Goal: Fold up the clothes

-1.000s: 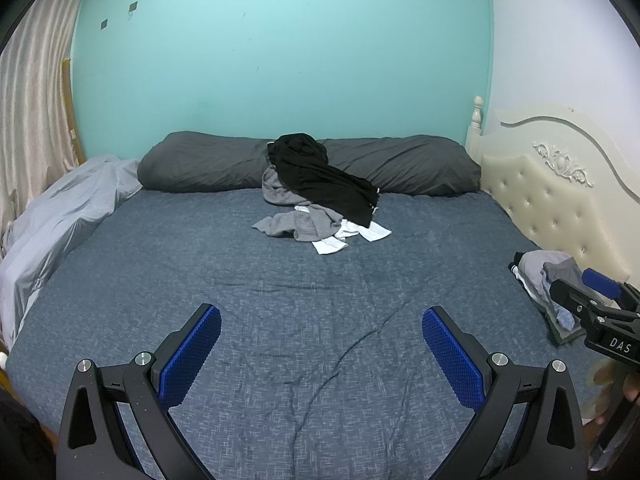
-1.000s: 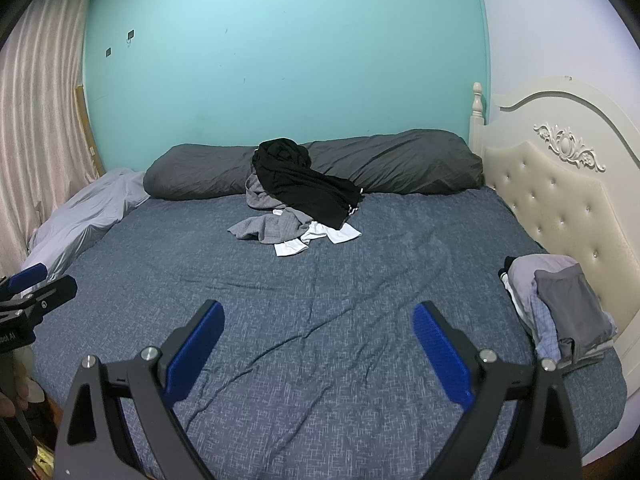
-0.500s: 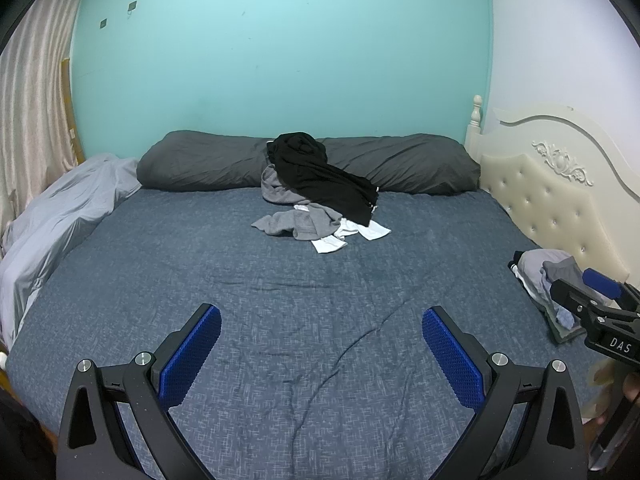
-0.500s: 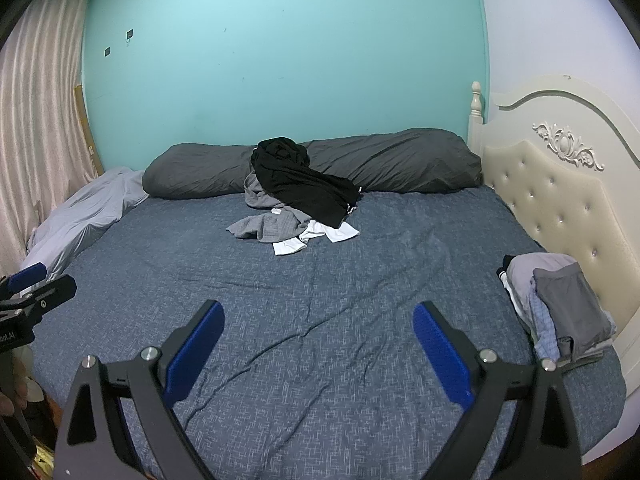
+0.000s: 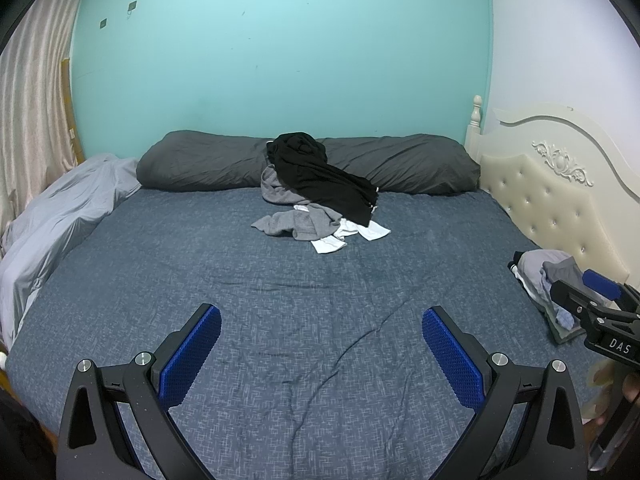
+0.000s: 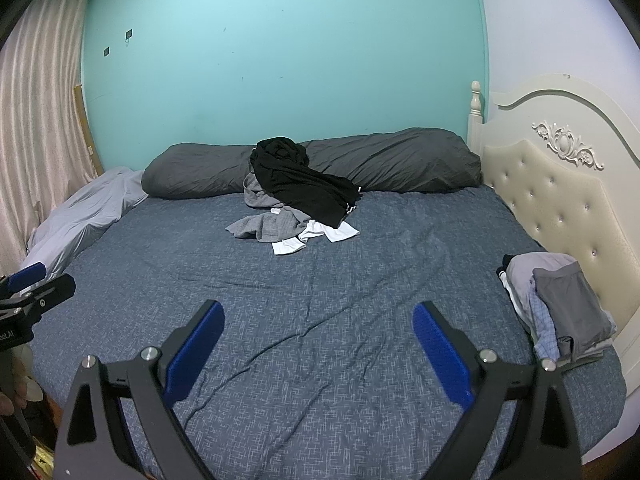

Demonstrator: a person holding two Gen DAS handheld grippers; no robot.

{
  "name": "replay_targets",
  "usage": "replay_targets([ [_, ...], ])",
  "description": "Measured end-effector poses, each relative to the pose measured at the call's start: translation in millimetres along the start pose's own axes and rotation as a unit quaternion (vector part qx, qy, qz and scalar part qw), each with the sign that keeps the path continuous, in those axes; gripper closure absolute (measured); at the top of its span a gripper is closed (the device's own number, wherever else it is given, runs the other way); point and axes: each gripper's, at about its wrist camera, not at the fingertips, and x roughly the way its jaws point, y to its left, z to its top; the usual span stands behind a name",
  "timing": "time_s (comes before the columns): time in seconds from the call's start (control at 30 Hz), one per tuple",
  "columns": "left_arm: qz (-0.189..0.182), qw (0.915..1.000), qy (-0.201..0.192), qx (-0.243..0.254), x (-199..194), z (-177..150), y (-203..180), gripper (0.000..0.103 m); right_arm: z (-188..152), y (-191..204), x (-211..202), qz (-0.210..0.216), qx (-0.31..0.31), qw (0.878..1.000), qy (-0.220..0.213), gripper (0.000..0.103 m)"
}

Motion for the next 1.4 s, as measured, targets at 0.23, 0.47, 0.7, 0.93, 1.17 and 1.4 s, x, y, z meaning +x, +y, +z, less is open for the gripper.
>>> replay_targets([
  [0.23, 0.001, 1.0, 0.002, -0.002, 4, -1, 1, 0.0, 1, 0, 3, 0.0, 0.001, 1.0, 0.002, 0.007],
  [0.47, 0.005, 0.9999, 0.01, -0.011, 18, -3, 6, 0.0, 3, -3, 16, -0.002, 0.001, 1.0, 0.009, 0.007],
  [0.7, 0.009, 0.9995, 0.022, -0.022, 52, -3, 21, 0.0, 3, -6, 47, -0.001, 0.005, 1.0, 0.024, 0.007],
  [0.93, 0.014, 0.9986, 0.038, -0.035, 107, -4, 41, 0.0, 8, -11, 101, 0.008, 0.009, 0.999, 0.04, 0.007],
  [1.17, 0.023, 0.9967, 0.057, -0.054, 179, 2, 67, 0.0, 23, -13, 170, 0.017, -0.008, 0.999, 0.039, 0.007],
  [1.4, 0.015, 0.9954, 0.064, -0.07, 264, 23, 84, 0.0, 43, -20, 267, 0.029, -0.007, 0.998, 0.053, 0.007],
])
